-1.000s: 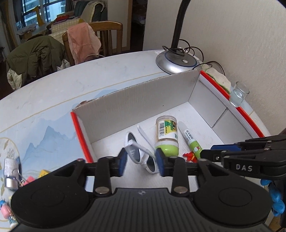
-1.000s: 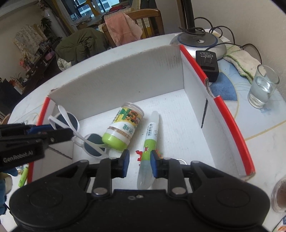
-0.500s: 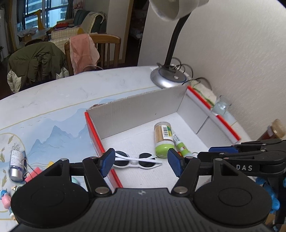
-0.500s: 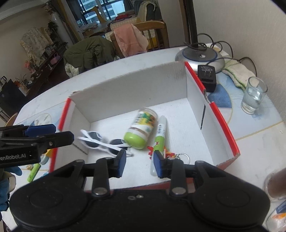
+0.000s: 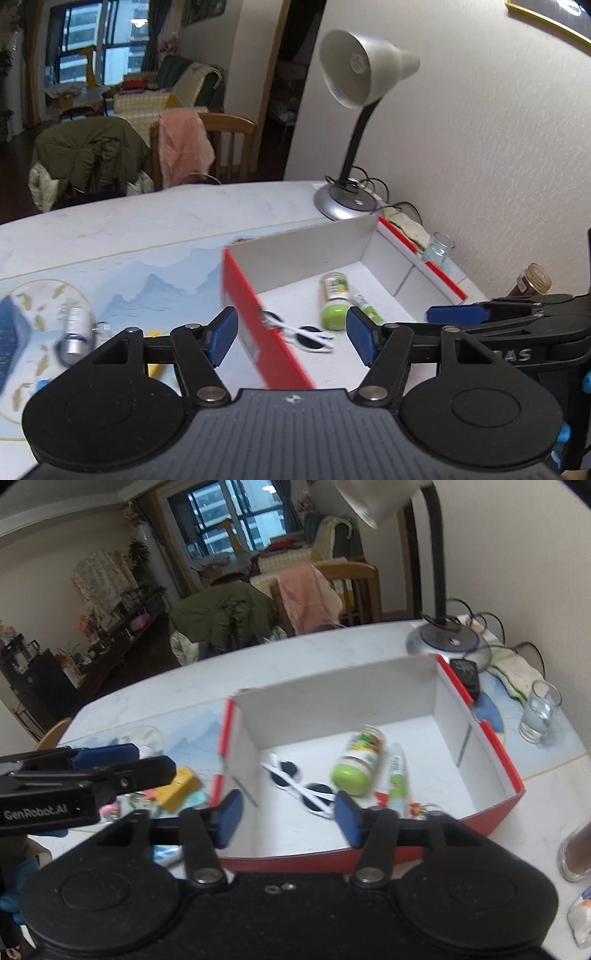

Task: Organize rigid objects
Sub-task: 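Withdraw both tools from the box toward the remaining items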

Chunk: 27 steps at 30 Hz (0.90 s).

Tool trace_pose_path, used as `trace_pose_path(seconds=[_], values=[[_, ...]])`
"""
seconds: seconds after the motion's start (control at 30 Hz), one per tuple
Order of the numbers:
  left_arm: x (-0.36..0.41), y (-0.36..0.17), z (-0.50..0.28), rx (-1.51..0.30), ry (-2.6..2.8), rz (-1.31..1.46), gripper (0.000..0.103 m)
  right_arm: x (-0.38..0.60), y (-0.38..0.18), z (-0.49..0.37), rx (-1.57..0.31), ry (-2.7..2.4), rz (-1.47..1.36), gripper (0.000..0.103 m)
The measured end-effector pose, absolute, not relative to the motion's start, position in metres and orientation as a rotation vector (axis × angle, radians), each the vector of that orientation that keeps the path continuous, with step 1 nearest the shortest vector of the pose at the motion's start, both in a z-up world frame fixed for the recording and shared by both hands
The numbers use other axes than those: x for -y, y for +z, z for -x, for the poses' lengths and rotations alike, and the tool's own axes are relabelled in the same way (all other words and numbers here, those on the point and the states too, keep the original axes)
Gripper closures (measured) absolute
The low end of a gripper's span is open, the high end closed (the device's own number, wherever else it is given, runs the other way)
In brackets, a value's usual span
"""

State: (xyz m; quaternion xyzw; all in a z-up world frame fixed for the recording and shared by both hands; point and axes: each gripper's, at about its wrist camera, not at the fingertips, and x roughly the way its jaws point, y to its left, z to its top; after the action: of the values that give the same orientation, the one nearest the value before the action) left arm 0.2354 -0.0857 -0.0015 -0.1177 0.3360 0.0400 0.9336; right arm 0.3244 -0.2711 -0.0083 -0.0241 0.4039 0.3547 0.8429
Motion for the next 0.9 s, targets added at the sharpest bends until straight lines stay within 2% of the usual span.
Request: trace_pose_path(seconds=[0.17, 0.27, 0.4, 0.5, 0.77, 0.83, 0.9], values=[[0.062, 0.001, -0.200, -0.664, 0.103, 0.234, 0.038, 0.253, 0.000, -0.295, -0.817, 0.767, 0.053, 0.025], [0.045, 0.001, -0.182, -0.656, 0.113, 0.245, 0.031, 0.242, 0.000, -0.281, -0.813, 0.774, 0.050, 0.022], [0.020, 0.000, -0.160, -0.653, 0.129, 0.250, 0.029, 0.224, -0.003, -0.262, -0.811, 0.776, 0.057, 0.018], [0.002, -0.003, -0.144, -0.650, 0.151, 0.254, 0.019, 0.210, -0.006, -0.248, -0.807, 0.780, 0.065, 0.015], [-0.046, -0.028, -0.114, -0.683, 0.210, 0.287, 0.017, 0.170, -0.025, -0.221, -0.849, 0.763, 0.081, 0.014], [-0.054, -0.036, -0.109, -0.688, 0.224, 0.288, 0.014, 0.160, -0.030, -0.216, -0.854, 0.754, 0.091, 0.014], [-0.063, -0.044, -0.105, -0.695, 0.241, 0.292, 0.001, 0.151, -0.037, -0.211, -0.865, 0.738, 0.099, 0.014]])
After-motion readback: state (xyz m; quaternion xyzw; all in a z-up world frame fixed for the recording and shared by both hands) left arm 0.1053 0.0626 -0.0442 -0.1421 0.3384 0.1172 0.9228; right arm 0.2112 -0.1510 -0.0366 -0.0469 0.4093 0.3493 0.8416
